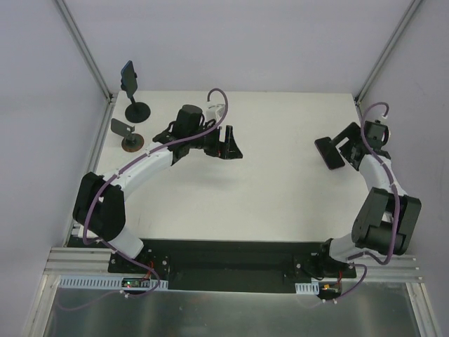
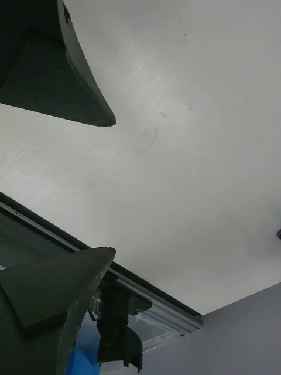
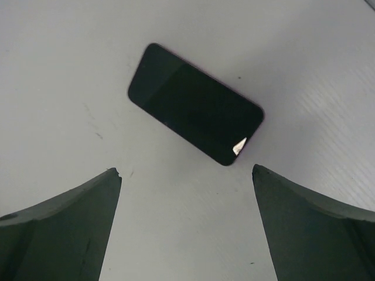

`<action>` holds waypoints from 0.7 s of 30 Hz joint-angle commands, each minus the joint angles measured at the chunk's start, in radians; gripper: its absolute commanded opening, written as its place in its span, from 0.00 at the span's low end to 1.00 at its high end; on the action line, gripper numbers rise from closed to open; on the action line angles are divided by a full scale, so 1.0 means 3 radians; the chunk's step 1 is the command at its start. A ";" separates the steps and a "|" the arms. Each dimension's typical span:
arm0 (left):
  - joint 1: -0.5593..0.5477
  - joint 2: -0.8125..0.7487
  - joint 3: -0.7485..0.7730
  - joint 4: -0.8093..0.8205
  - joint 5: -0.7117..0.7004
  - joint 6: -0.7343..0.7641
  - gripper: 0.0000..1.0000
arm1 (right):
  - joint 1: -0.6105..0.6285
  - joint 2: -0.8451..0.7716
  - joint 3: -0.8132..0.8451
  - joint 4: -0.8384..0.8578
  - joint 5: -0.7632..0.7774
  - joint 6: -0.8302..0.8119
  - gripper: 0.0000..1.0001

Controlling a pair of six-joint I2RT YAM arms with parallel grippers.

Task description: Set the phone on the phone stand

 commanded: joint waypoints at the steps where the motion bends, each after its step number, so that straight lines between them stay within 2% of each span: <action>1: -0.0068 -0.0119 0.0010 -0.0014 0.0228 0.0058 0.82 | -0.0093 0.0486 0.0259 -0.0395 0.0065 0.0260 0.96; 7: -0.0063 -0.0113 0.0021 -0.0020 0.0274 0.0037 0.82 | -0.0211 0.0998 0.0581 -0.0518 0.0300 0.0419 0.96; 12: -0.0063 -0.0114 0.0031 -0.0020 0.0300 0.0022 0.82 | -0.0211 0.0989 0.0587 -0.0492 0.0469 0.0572 0.97; 17: -0.0068 -0.0083 0.0051 -0.0014 0.0366 -0.0024 0.82 | -0.0221 0.0983 0.0571 -0.0406 0.0398 0.1185 0.96; 21: -0.0068 -0.0093 0.0041 -0.0014 0.0351 -0.0014 0.82 | -0.0231 0.0937 0.0485 -0.0289 0.0560 0.1666 0.97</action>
